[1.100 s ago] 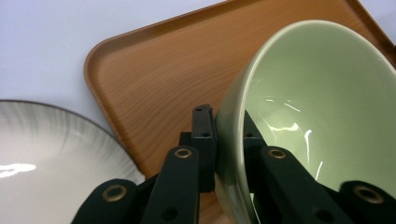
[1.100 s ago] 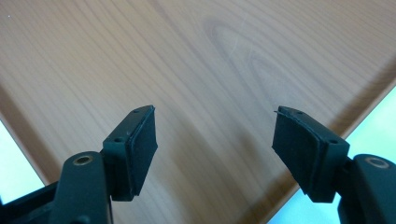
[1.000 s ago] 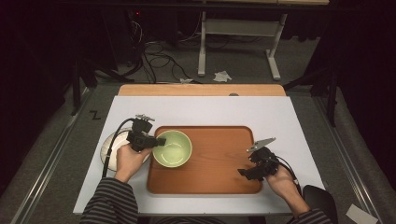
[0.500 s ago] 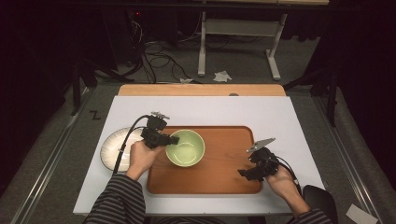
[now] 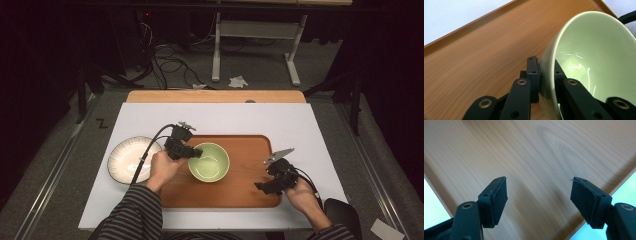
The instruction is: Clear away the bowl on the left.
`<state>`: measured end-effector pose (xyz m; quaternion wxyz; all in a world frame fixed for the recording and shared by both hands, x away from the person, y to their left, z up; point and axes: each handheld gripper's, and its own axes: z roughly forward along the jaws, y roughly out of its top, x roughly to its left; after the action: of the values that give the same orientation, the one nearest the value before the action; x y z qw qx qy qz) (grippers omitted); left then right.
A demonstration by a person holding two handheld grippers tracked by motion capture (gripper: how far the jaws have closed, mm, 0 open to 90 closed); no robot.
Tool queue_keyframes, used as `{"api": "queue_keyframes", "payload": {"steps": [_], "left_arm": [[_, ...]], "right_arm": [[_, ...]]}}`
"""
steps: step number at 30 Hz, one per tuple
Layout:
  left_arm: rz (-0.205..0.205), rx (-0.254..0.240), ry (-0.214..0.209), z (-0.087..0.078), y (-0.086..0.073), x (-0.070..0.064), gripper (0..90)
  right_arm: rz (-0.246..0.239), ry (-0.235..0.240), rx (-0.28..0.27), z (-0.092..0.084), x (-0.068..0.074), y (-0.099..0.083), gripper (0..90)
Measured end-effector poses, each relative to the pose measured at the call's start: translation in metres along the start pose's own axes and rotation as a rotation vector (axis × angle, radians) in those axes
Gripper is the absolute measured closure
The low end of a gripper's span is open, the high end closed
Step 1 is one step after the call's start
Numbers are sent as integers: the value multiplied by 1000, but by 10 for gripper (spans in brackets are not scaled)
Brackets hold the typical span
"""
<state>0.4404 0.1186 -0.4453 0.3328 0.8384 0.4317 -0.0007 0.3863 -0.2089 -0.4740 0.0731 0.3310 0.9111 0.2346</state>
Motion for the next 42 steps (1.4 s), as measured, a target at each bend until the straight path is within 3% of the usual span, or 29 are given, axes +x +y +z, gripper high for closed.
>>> {"api": "queue_keyframes", "payload": {"steps": [6,14,30,34,36,37,42], "left_arm": [[27,36,-5,18,7,-8,828],[13,47,-11,36,14,-10,826],[-14,52,-11,44,8,-1,820],[-40,52,-39,44,8,3,742],[-29,49,-21,43,7,2,685],[-26,47,-15,42,7,1,612],[-20,17,-12,34,8,1,525]], "right_arm": [[10,3,-6,-1,1,0,310],[-5,5,2,0,0,0,307],[-19,20,7,1,2,0,292],[-18,21,7,1,2,0,291],[-14,20,12,1,2,0,290],[-19,22,16,1,3,0,283],[-17,28,17,2,3,0,282]]}}
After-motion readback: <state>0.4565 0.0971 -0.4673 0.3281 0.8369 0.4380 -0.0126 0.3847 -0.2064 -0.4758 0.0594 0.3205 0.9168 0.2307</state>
